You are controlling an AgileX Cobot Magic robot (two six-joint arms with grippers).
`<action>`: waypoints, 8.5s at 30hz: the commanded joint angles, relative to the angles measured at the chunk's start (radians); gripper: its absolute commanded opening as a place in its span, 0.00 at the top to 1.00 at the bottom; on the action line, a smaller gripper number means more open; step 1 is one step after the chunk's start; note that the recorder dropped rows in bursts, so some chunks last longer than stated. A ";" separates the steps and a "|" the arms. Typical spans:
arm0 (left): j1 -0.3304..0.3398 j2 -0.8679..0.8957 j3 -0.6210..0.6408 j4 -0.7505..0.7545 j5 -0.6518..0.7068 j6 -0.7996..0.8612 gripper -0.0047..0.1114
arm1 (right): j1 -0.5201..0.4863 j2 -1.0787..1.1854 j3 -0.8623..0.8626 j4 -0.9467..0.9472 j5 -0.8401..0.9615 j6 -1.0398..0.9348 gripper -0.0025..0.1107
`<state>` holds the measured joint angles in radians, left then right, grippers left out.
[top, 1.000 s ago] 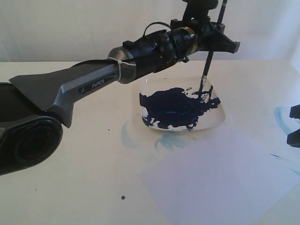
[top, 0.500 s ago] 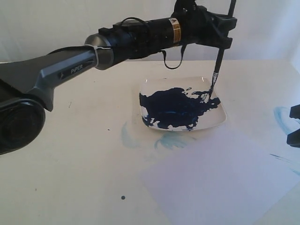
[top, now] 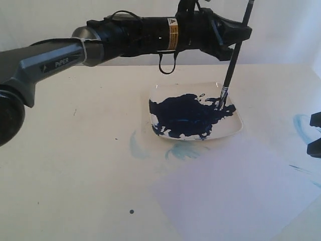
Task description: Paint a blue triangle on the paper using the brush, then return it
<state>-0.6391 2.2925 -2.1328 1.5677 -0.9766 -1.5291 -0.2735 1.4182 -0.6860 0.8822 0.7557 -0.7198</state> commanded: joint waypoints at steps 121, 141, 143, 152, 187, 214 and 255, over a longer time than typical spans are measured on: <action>-0.061 -0.236 0.713 -0.370 -0.244 0.546 0.96 | -0.006 0.002 -0.004 0.027 -0.079 0.008 0.98; -0.061 -0.217 0.713 -0.341 -0.244 0.475 0.96 | -0.006 0.002 -0.004 0.029 -0.079 0.008 0.98; -0.061 -0.217 0.713 -0.338 -0.244 0.467 0.96 | -0.006 0.002 -0.004 0.029 -0.079 0.008 0.98; -0.061 -0.217 0.713 -0.305 -0.244 0.426 0.96 | -0.006 0.002 -0.004 0.030 -0.079 0.018 0.98; -0.061 -0.349 0.948 -0.342 -0.244 0.446 0.96 | -0.006 0.002 -0.004 0.030 -0.072 0.018 0.98; -0.110 -0.337 0.993 -0.464 -0.244 0.536 0.96 | -0.006 0.002 -0.004 0.033 -0.075 0.018 0.98; -0.212 -0.260 0.882 -0.614 -0.244 0.586 0.96 | -0.006 0.002 -0.004 0.033 -0.074 0.018 0.98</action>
<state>-0.8343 2.0207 -1.2265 0.9497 -1.2138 -0.9224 -0.2735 1.4197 -0.6860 0.9083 0.6780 -0.6994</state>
